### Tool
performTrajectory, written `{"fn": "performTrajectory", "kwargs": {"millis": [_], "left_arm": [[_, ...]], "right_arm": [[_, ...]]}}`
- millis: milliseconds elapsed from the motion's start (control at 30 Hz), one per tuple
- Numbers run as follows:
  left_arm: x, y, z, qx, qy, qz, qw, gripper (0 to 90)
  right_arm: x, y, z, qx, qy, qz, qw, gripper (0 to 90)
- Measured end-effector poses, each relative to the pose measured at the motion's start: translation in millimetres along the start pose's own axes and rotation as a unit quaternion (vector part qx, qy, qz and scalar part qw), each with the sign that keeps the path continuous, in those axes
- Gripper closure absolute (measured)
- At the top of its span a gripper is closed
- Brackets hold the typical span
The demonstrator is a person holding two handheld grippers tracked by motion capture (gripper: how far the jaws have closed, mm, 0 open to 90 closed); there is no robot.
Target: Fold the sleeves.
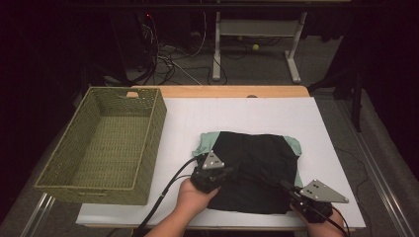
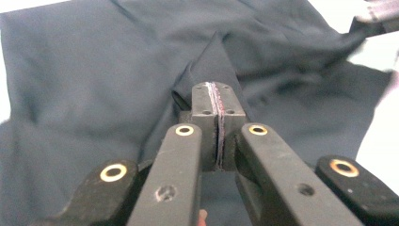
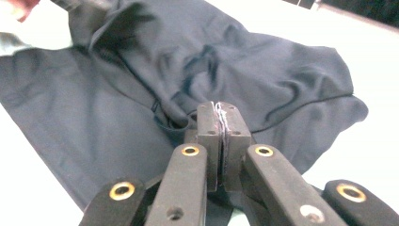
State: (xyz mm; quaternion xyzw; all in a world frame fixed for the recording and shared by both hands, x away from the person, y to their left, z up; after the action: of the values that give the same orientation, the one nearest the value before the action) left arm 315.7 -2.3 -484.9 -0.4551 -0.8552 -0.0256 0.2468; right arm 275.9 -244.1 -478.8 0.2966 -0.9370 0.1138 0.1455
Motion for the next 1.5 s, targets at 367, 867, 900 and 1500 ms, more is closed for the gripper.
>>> {"fn": "performTrajectory", "kwargs": {"millis": [367,867,900,1500], "left_arm": [[37.3,-33.0,39.9,-0.019,0.002,0.029,0.9994,84.5],[42.9,-3.3,35.0,0.035,-0.039,-0.019,0.9984,37.8],[45.7,3.0,33.6,0.042,-0.042,-0.027,0.9979,33.9],[0.5,88.0,13.5,0.202,-0.002,-0.068,0.9769,27.8]], "right_arm": [[31.9,20.4,1.5,0.001,-0.013,-0.012,0.9998,89.3],[31.1,-3.8,8.0,-0.04,-0.016,0.022,0.9988,53.0],[30.7,-8.1,6.6,-0.043,-0.02,0.032,0.9984,51.0],[-61.5,-86.4,5.4,-0.14,0.069,0.06,0.986,16.4]]}}
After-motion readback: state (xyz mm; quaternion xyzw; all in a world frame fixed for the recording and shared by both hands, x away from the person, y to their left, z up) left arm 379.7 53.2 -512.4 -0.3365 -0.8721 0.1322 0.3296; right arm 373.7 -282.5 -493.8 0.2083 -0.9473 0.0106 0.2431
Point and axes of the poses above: each handheld gripper's, and its own axes: x roughly backward along the jaws, z roughly out of its underside, y roughly to its left, the point moved 6 cm from there along -x, roughly forward along the jaws, and after that the axes turned 11 degrees about -y, right-handed, at the moved point
